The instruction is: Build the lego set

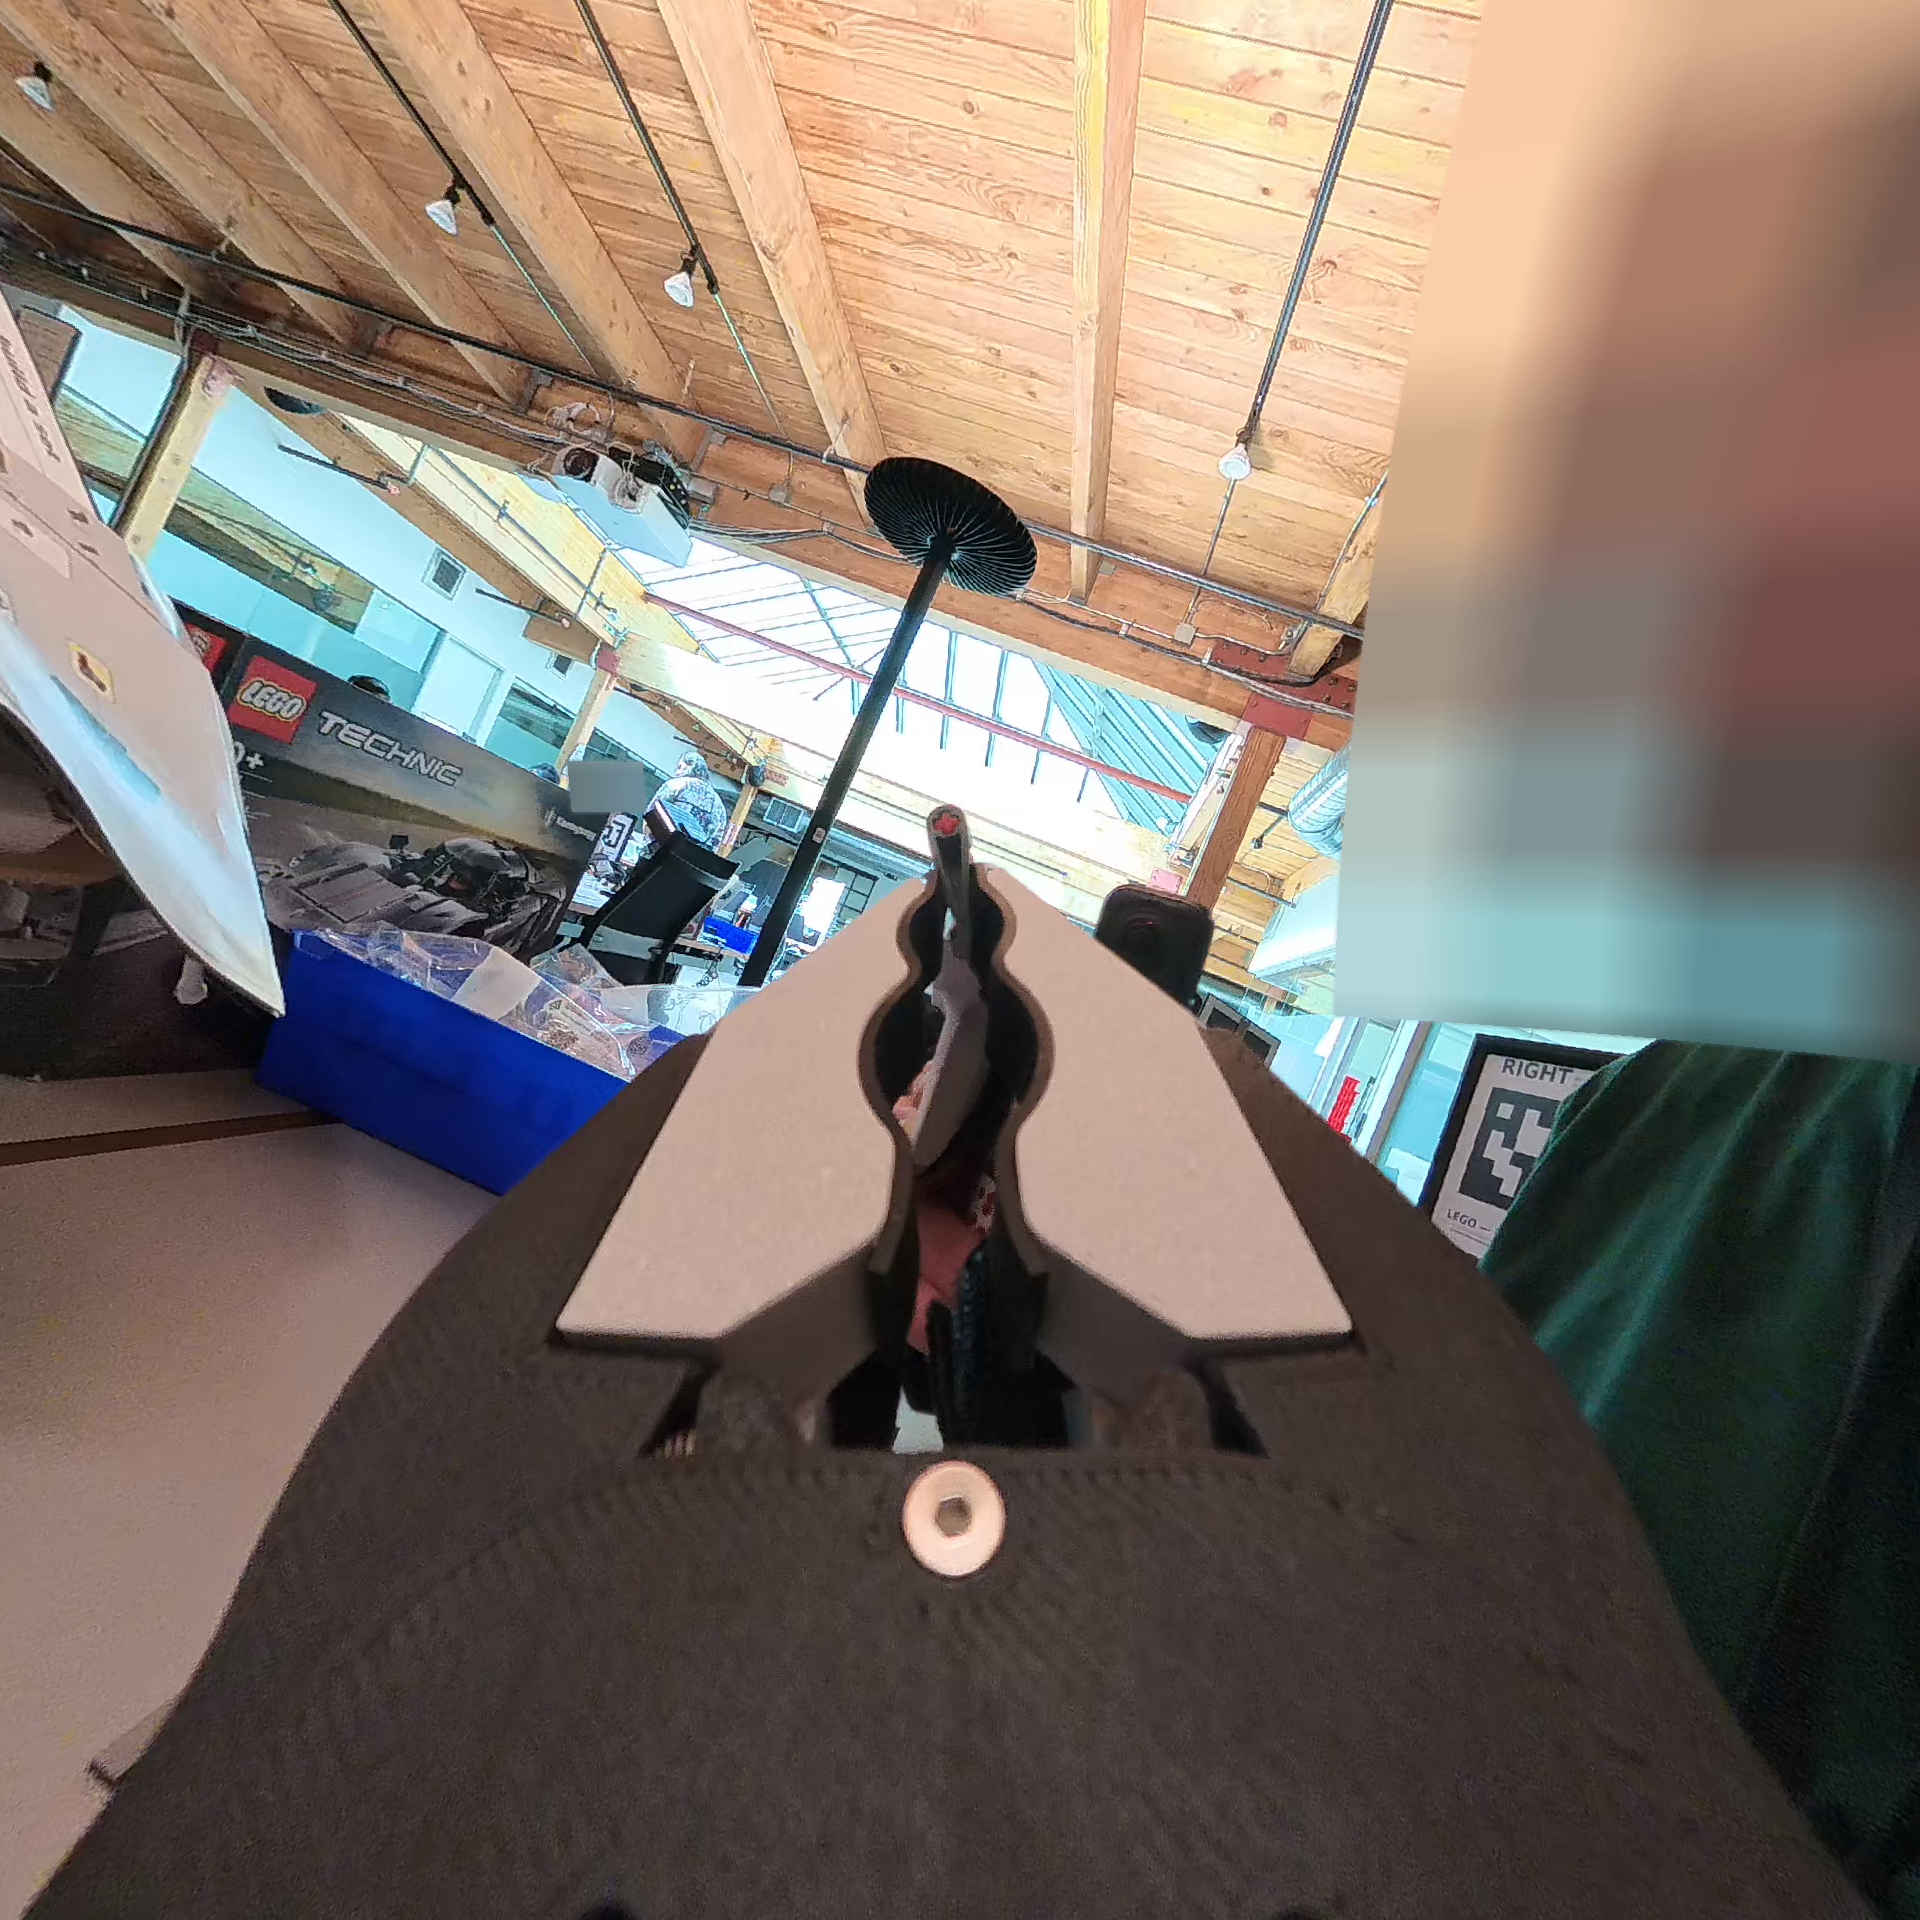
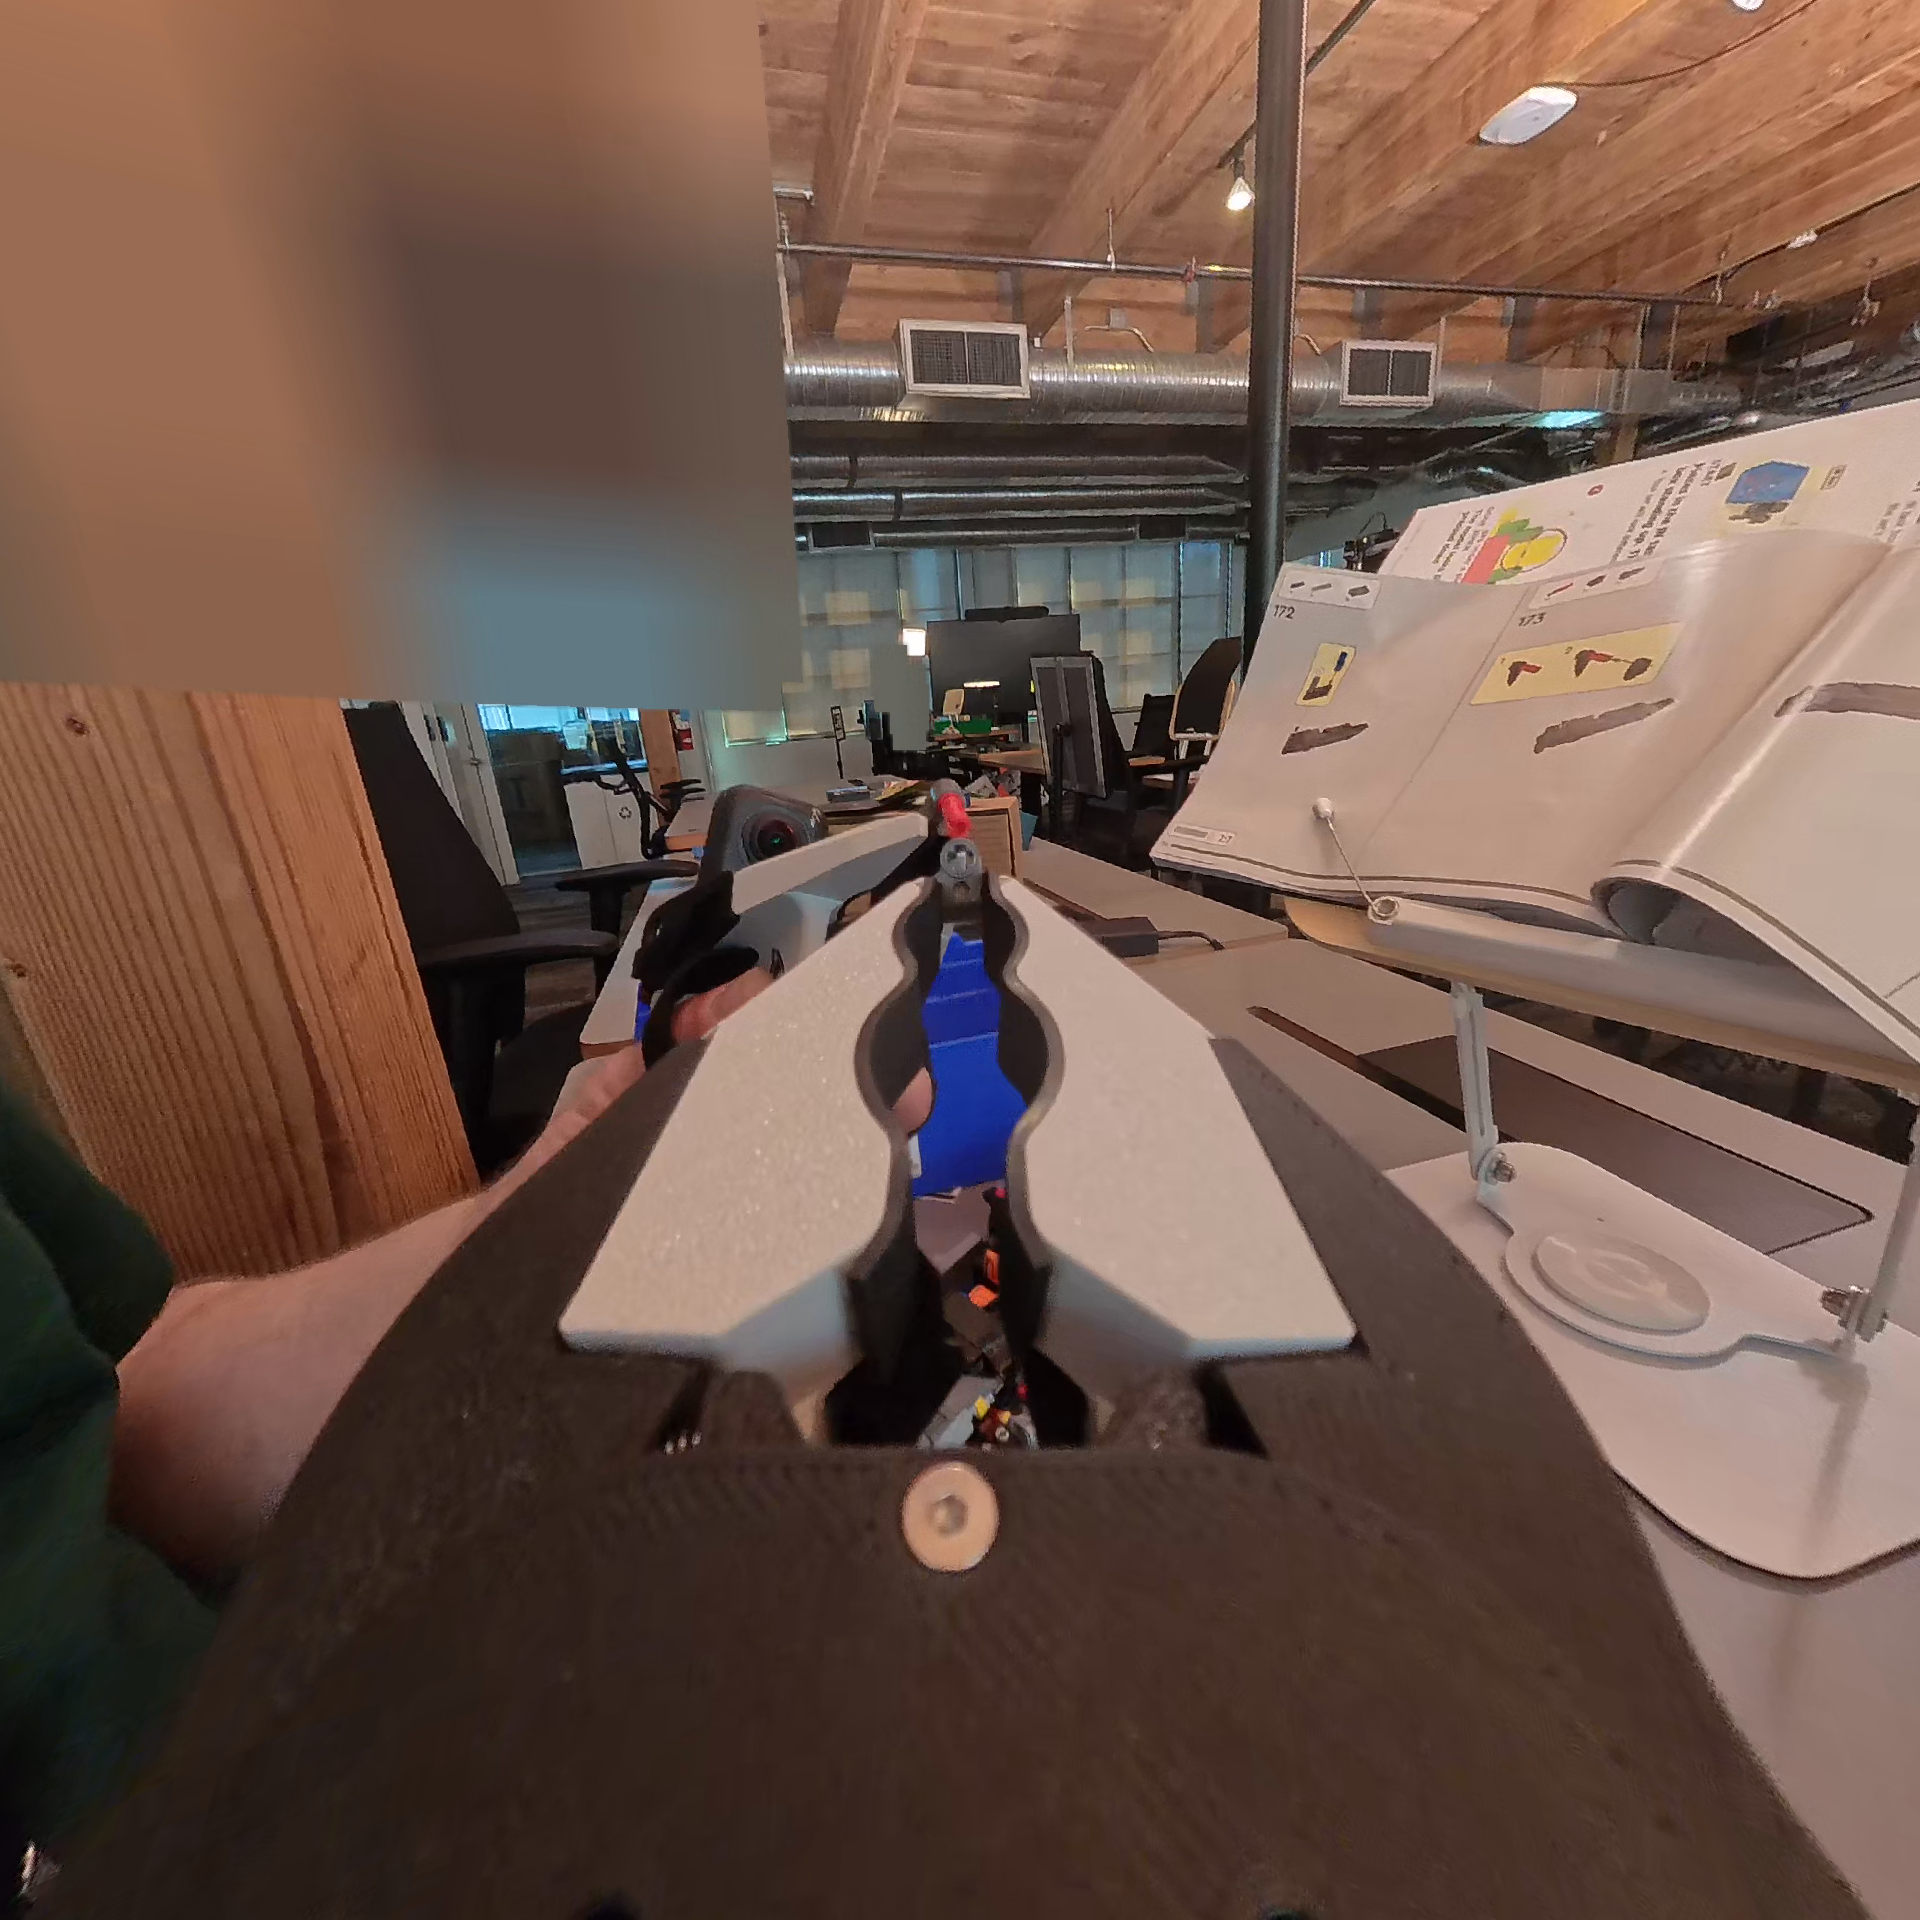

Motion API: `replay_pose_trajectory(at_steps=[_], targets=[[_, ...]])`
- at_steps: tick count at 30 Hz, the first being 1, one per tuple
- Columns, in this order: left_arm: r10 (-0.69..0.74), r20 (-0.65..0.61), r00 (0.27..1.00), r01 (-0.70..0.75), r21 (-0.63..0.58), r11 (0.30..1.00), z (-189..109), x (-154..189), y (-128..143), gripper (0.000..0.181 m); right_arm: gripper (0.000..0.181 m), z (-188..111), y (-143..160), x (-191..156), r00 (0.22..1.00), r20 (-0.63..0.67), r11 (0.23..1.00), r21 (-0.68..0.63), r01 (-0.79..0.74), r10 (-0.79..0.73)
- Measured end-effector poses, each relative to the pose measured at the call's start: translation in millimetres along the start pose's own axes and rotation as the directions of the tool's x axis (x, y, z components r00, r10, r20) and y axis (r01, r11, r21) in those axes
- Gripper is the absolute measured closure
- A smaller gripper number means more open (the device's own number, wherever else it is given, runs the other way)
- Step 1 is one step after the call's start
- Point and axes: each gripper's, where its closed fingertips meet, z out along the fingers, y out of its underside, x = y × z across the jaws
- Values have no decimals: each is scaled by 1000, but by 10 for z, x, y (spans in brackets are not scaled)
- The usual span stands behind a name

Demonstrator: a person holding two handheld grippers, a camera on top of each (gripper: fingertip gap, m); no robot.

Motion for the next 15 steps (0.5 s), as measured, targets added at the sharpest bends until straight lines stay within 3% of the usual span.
replay_pose_trajectory(at_steps=[4,9,11,15], targets=[[13,-4,1000,-14,-29,999,-53,24,-15,180,177,-88,146,-85,998,2,990,-127,58,-58],[41,16,999,-39,-108,993,-198,43,66,180,176,-451,780,-273,991,-8,886,-448,118,-136],[37,24,999,-33,-145,989,-262,59,128,180,176,-700,1166,-405,989,11,779,-614,122,-146],[12,24,1000,-6,-217,976,-388,123,288,180,175,-1333,1905,-675,987,75,485,-864,135,-141]])
